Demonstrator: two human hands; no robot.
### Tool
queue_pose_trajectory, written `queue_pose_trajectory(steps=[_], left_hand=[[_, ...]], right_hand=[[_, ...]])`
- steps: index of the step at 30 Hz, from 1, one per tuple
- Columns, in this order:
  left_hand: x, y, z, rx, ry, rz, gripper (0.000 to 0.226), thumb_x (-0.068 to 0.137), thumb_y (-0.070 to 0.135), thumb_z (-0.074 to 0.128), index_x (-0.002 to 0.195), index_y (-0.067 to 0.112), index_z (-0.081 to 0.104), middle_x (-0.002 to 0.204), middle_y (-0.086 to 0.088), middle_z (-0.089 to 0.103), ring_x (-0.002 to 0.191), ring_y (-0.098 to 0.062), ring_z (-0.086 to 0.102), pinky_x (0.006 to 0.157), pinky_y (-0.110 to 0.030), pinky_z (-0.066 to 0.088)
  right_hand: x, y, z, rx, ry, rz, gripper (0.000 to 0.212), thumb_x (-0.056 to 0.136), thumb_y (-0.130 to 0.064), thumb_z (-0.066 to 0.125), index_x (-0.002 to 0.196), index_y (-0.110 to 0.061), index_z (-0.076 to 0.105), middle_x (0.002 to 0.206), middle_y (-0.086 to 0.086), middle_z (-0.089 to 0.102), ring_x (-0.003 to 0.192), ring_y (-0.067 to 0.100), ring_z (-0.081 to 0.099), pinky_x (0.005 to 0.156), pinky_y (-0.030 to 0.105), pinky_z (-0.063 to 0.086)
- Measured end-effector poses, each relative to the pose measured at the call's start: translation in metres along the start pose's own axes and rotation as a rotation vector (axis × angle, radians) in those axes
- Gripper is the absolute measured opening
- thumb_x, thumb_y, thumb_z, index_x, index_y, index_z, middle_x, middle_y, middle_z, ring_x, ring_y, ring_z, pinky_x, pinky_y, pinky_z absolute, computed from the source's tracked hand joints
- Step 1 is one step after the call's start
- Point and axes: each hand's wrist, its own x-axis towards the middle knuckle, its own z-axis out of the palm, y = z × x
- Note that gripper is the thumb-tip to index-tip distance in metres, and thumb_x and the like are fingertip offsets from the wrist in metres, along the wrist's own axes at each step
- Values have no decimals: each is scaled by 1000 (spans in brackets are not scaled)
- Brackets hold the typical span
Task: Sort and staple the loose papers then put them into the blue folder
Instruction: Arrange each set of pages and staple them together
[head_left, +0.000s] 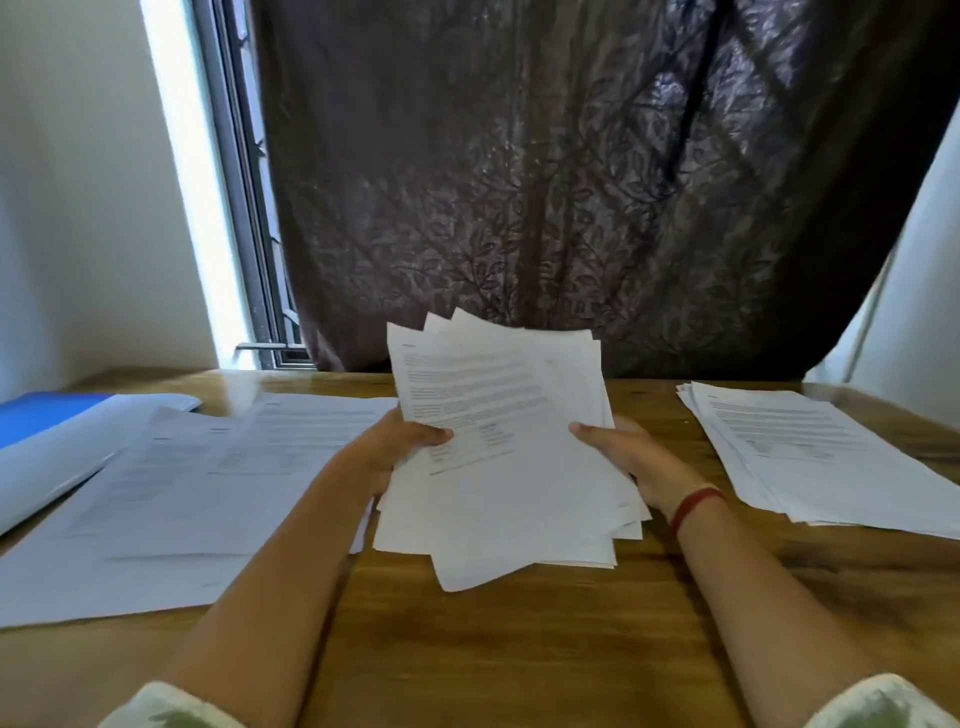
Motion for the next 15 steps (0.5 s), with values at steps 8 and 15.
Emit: queue_pose_trajectory(steps=[8, 15], left_hand=[[1, -9, -10, -64, 48, -149, 40, 85, -4, 64, 123, 9, 59, 117, -14, 68, 108, -32, 65, 87, -46, 56], [14, -13, 9, 40, 320, -133, 26, 99, 18, 52, 126, 18, 56, 122, -2, 63, 111, -27, 61, 93, -48, 51]], right_hand=[[-11, -3, -2, 15, -205, -7, 28, 90, -6, 62, 116, -15, 59, 110, 7, 71, 99, 26, 69, 79, 39, 57], [-13, -10, 7, 73, -108, 35, 25, 91, -6, 60, 114, -16, 59, 111, 11, 69, 104, 32, 65, 90, 49, 52]])
